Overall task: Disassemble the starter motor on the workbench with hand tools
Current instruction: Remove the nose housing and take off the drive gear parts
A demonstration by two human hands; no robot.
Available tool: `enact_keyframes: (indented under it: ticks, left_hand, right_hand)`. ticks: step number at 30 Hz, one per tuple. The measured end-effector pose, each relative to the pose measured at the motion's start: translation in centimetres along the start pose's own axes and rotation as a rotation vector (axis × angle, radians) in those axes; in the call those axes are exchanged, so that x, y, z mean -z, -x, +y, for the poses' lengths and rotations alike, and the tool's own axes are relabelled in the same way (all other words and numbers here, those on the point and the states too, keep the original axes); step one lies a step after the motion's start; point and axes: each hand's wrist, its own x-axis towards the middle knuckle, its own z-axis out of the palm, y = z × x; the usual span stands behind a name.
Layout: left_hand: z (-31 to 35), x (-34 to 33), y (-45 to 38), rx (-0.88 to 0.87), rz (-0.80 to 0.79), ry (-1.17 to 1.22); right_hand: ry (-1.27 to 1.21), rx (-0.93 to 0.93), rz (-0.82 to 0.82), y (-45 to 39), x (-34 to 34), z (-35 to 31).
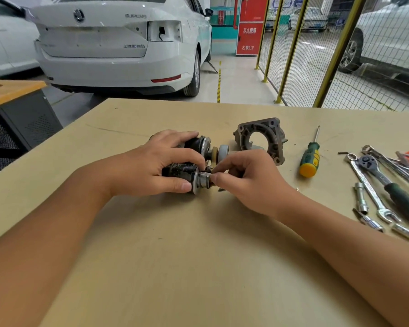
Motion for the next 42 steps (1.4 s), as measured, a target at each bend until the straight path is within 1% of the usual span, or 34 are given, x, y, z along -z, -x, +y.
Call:
enact_keyframes:
  ticks: [8, 15, 26, 42]
  left_hand:
    - [0.65, -0.06, -0.05, -0.010, 0.003, 0.021]
    - [0.75, -0.07, -0.04, -0.032, 0.027, 0.055]
    - [0.81, 0.14, 0.04, -0.007, 0.017, 0.070]
    - [0.57, 0.02, 0.03, -0.021, 0.025, 0.074]
  right_hand:
    - [-0.051, -0.013, -0.005, 0.08, 0.23, -0.13]
    - [-0.030, 0.005, 0.063, 0.36, -0.13, -0.15]
    - [-0.123, -0.076, 0.045, 0.32, -0.18, -0.02]
    - [-0.181, -0.131, 0.067, 0.48, -0.42, -0.23]
